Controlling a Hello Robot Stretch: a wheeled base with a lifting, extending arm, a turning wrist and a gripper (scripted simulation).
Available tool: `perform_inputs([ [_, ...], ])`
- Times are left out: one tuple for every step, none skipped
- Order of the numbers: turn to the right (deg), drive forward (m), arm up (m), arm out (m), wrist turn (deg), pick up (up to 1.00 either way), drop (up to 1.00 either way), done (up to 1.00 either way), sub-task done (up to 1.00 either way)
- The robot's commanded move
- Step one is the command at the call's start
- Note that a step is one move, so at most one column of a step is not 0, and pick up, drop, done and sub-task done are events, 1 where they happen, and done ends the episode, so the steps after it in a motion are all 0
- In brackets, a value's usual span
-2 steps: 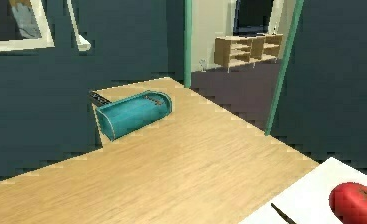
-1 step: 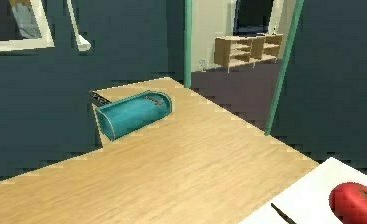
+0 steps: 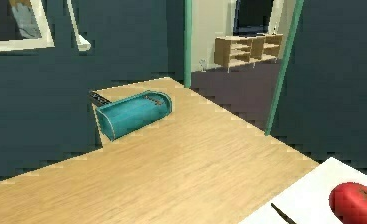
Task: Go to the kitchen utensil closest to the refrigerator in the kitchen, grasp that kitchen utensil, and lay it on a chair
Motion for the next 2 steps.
perform_inputs([
  [0.0,0.0,0.0,0.0,0.0,1.0,0.0,0.0,0.0],
  [0.0,0.0,0.1,0.0,0.0,0.0,0.0,0.0,0.0],
])
